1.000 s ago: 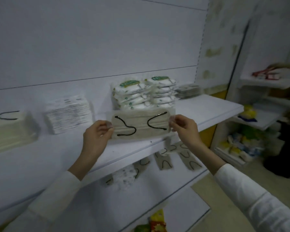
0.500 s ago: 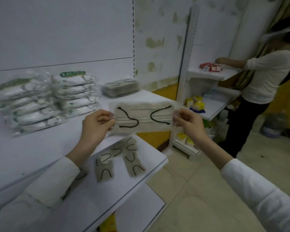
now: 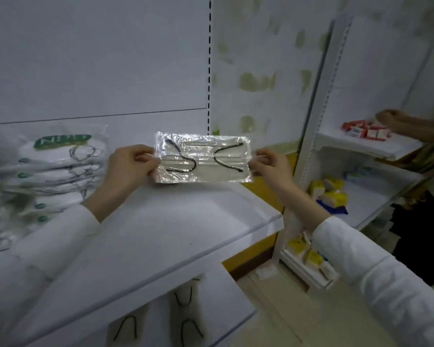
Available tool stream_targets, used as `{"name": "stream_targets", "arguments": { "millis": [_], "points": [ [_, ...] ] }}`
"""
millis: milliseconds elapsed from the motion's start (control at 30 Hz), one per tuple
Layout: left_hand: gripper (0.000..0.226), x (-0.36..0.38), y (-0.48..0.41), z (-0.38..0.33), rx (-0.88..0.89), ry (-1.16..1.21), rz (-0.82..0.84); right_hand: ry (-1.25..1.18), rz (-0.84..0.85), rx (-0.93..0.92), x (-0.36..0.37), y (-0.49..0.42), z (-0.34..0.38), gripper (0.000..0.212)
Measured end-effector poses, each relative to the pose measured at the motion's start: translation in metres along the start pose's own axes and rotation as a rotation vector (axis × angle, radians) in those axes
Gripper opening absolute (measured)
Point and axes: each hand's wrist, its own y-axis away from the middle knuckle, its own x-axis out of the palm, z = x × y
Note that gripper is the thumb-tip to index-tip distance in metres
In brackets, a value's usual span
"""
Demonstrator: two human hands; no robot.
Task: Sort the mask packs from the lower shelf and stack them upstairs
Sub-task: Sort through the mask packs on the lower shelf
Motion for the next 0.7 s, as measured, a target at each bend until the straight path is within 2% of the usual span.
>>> {"name": "stream_targets", "arguments": {
  "millis": [167, 300, 433, 533, 633, 700],
  "points": [
    [0.023, 0.011, -0.051, 0.008, -0.058, -0.119, -0.255, 0.095, 0.12, 0.0, 0.044, -0.103, 0.001, 0.029],
    [0.017, 0.019, -0.075, 0.017, -0.105, -0.274, -0.412, 0.143, 0.285, 0.025, 0.082, -0.161, -0.005, 0.03],
    [0.013, 0.028, -0.085, 0.027, -0.171, -0.474, -0.384, 0.219, 0.379, 0.067, 0.104, -0.191, -0.019, 0.025],
    [0.012, 0.034, -0.085, 0.033, -0.25, -0.528, -0.351, 0.261, 0.407, 0.066, 0.111, -0.2, -0.031, 0.022],
    [0.011, 0.039, -0.085, 0.038, -0.328, -0.52, -0.353, 0.253, 0.453, 0.08, 0.112, -0.206, -0.037, 0.008],
    [0.011, 0.039, -0.084, 0.041, -0.383, -0.511, -0.337, 0.252, 0.494, 0.101, 0.112, -0.206, -0.04, 0.02]
  ]
}}
